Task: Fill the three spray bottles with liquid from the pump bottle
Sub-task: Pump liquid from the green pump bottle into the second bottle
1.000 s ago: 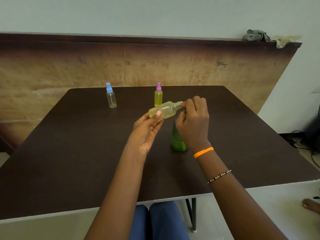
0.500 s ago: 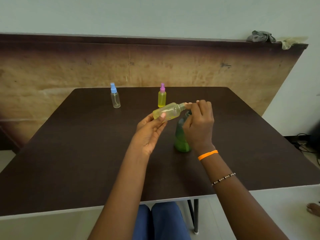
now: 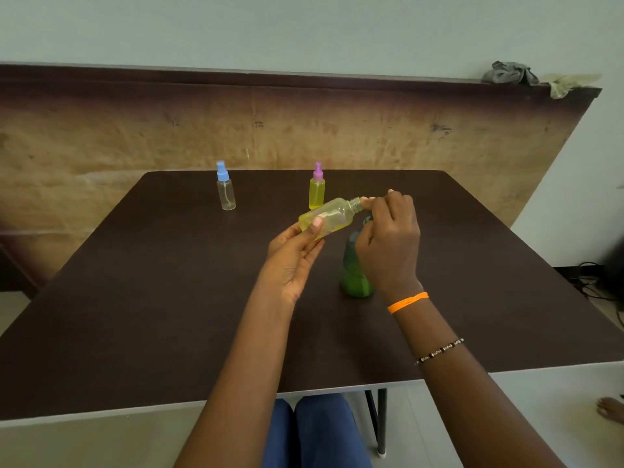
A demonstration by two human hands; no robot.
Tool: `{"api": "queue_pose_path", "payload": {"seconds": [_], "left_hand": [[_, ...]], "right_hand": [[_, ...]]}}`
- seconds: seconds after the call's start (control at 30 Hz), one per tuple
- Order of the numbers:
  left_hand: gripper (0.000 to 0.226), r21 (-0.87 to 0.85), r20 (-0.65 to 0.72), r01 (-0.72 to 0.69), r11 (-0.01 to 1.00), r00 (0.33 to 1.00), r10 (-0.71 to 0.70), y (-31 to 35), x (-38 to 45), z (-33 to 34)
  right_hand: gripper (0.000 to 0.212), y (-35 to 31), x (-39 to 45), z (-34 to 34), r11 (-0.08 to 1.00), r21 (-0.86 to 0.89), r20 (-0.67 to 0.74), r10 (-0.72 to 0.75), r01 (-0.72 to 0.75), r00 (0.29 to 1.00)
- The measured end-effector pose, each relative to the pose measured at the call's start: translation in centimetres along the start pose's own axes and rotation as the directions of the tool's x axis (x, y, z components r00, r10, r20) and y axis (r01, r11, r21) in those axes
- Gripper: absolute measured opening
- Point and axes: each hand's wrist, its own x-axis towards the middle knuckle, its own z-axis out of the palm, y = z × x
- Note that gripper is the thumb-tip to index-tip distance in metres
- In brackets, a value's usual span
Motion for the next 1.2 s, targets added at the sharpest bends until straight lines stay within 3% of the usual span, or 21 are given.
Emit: {"api": "queue_pose_path", "payload": {"seconds": [0.17,0.4,0.7,0.8,0.93,1.2], "left_hand": [[0.01,0.029,-0.003,-0.023,0.999,1.0,0.023,0.1,0.3,0.0],[0.02,-0.017,0.007,-0.039,0.999,0.999,0.04,0.3,0.5,-0.2],[0.011,-0.007,-0.014,-0.035,0.999,0.999,0.035,0.4,0.0,0.4],[0.012,-0.021,-0.008,-0.04,0.999,0.999,0.04,0.3,0.2,0.2],[0.021,-0.027,0.009,-0.048,0.998,0.999,0.049,0.3,0.3,-0.2],[0.019,-0.038,0.016,-0.05,0.998,0.999,0.051,0.3,0.1,0.1]], "right_hand": [[0.031,-0.9,0.7,-0.9,0.999,-0.006,0.089,0.048,-0.047,0.995],[0.03,-0.5,-0.3,-0.1,0.998,-0.007,0.014,0.057,-0.057,0.998],[0.031,-0.6,1.4,-1.2,0.996,0.023,0.093,0.079,-0.082,0.992],[0.025,-0.5,-0.1,-0.5,0.998,-0.017,0.038,0.053,-0.052,0.998],[0.032,-0.2,-0.9,0.0,0.999,-0.012,-0.023,0.049,-0.049,0.999],[0.031,-0.2,1.2,-0.9,0.997,0.049,0.056,0.05,-0.053,0.997]]}}
